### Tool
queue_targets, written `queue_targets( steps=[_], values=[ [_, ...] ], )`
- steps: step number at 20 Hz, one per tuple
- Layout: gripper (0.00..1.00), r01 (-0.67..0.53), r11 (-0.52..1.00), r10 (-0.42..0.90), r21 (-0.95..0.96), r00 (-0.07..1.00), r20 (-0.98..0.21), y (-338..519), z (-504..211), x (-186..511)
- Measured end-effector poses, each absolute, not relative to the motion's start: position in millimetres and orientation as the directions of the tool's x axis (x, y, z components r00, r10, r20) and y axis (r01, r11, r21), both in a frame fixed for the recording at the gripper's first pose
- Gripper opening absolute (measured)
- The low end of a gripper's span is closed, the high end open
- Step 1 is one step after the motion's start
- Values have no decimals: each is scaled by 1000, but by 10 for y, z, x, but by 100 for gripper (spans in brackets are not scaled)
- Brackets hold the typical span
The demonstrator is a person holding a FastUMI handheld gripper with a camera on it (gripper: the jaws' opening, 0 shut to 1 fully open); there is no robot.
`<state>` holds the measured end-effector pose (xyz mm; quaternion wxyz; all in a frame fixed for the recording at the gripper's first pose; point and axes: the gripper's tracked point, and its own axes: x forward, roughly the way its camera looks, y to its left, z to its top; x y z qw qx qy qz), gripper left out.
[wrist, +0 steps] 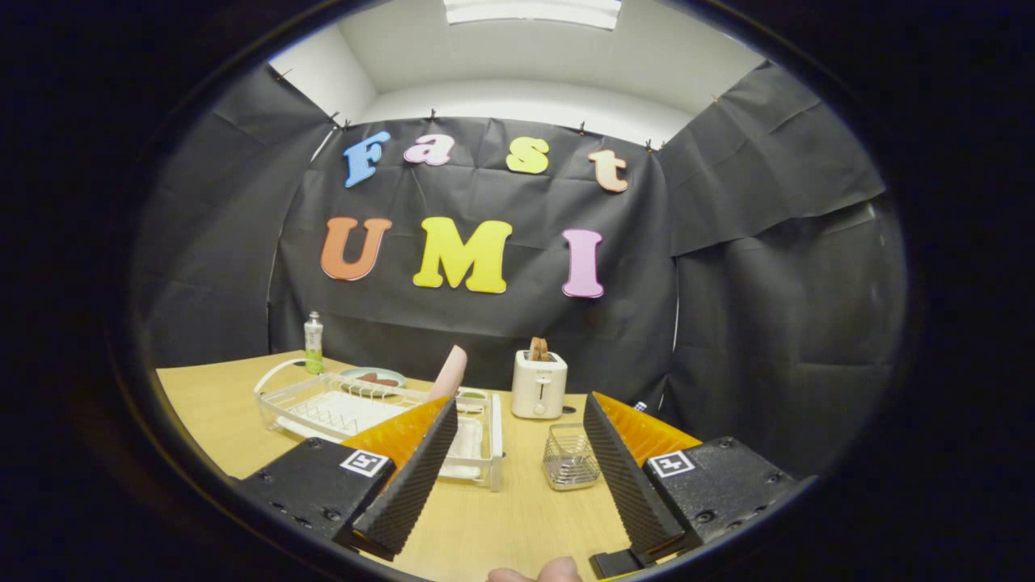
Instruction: Take the plate from the dish rack, then take the spoon from the basket and place it into the plate.
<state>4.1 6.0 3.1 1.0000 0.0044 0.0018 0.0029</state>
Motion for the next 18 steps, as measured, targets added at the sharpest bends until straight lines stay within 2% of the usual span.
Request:
queue_targets(
  steps=[14, 18],
  values=[
    [100, -63, 998, 63, -2, 998, 14, 210, 197, 209],
    [100, -118, 993, 118, -24, 993, -23, 357, 348, 441]
  ],
)
